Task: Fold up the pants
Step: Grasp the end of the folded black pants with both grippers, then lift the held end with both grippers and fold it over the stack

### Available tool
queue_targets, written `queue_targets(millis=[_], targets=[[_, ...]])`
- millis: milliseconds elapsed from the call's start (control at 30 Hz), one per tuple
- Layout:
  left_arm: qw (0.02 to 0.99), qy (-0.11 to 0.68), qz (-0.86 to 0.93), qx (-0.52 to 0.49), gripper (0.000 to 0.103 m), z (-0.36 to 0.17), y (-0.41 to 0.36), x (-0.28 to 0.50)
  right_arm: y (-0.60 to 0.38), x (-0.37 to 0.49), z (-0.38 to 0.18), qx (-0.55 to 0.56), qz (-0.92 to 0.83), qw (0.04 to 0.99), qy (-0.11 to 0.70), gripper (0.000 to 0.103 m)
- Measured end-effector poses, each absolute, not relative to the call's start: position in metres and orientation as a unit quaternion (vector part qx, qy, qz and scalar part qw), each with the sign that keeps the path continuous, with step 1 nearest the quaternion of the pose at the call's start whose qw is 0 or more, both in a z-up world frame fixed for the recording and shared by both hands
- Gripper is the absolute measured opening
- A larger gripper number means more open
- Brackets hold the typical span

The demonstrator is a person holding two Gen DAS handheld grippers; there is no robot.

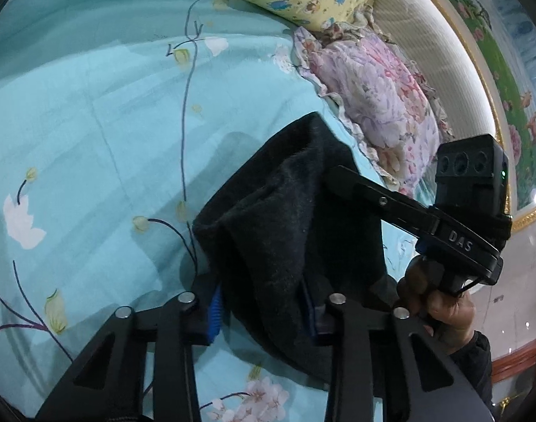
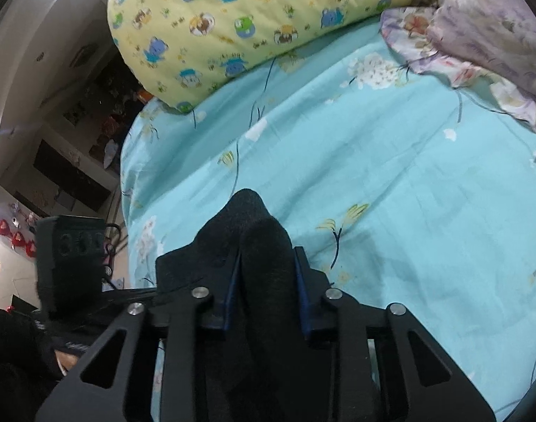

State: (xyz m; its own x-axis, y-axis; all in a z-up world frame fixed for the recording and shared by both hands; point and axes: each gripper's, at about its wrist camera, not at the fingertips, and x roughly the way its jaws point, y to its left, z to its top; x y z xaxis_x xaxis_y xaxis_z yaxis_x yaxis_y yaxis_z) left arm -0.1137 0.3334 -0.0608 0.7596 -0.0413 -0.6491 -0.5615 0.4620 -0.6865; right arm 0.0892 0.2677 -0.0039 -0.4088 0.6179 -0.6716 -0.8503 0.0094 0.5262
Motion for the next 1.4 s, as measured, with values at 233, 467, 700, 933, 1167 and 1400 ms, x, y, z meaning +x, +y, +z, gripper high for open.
queue_targets(millis=[233, 467, 700, 933, 1167, 1400], targets=[[0.822, 0.290, 0.148, -0.466, 0.029, -0.030, 0.321, -0.113, 0.240, 0.089, 0.024, -0.090, 0.700, 0.547, 0.450, 0.027], [0.844, 0.278, 0.132, -0.439, 0.029, 0.000, 0.302, -0.111, 0.209, 0.094, 0.048, -0.061, 0.699, 0.566, 0.432, 0.027], [0.862, 0.272, 0.102, -0.416, 0.028, 0.025, 0.276, -0.104, 0.174, 0.095, 0.067, -0.039, 0.695, 0.585, 0.417, 0.027], [0.883, 0.269, 0.057, -0.379, 0.028, 0.055, 0.236, -0.089, 0.120, 0.104, 0.087, -0.009, 0.680, 0.616, 0.397, 0.027], [0.899, 0.282, 0.010, -0.336, 0.028, 0.078, 0.180, -0.061, 0.052, 0.122, 0.093, 0.037, 0.652, 0.656, 0.379, 0.027], [0.905, 0.303, -0.031, -0.298, 0.028, 0.085, 0.127, -0.034, -0.010, 0.137, 0.087, 0.074, 0.619, 0.688, 0.371, 0.026]])
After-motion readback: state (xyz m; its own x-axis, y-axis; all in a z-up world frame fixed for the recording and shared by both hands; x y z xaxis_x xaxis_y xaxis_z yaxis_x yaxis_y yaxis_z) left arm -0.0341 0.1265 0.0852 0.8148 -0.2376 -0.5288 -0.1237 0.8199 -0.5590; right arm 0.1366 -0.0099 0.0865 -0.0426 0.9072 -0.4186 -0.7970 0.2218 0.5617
